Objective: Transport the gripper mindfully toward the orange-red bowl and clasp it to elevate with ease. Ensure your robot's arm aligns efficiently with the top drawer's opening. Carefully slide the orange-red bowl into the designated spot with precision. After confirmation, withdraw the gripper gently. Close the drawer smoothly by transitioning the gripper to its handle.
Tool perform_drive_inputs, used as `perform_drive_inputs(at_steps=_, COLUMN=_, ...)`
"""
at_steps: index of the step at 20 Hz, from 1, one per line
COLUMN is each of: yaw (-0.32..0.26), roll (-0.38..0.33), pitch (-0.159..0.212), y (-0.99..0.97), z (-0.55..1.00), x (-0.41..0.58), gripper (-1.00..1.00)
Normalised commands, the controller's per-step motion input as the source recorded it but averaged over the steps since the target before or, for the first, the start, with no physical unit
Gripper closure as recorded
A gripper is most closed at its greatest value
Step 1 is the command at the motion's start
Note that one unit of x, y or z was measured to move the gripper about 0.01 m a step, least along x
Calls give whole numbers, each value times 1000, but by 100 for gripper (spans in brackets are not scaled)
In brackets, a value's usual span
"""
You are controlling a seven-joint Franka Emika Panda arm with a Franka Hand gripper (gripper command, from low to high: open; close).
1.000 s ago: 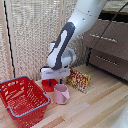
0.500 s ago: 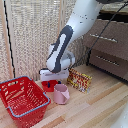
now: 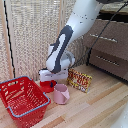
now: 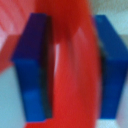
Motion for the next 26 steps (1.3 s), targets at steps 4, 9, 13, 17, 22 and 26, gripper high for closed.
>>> perform_drive_inputs(at_steps=4, yaw=-12, roll=28, pitch=-7, y=-44, z=302, x=76, gripper=100)
perform_drive_inputs(at_steps=9, yaw=-79, roll=3, pitch=0, y=-85, z=691, x=66, gripper=100)
perform_drive_inputs(at_steps=13, yaw=-28, roll=-15, pitch=0, y=-68, z=890, x=64, gripper=100)
perform_drive_inputs(at_steps=17, yaw=-6, roll=-14, pitch=0, y=-101, z=878, x=161, gripper=100)
perform_drive_inputs(at_steps=22, yaw=-36, roll=-16, pitch=0, y=-35, z=813, x=116, gripper=100)
perform_drive_inputs(at_steps=26, yaw=-28, roll=-22, pitch=0, y=-8, z=750, x=57, gripper=100)
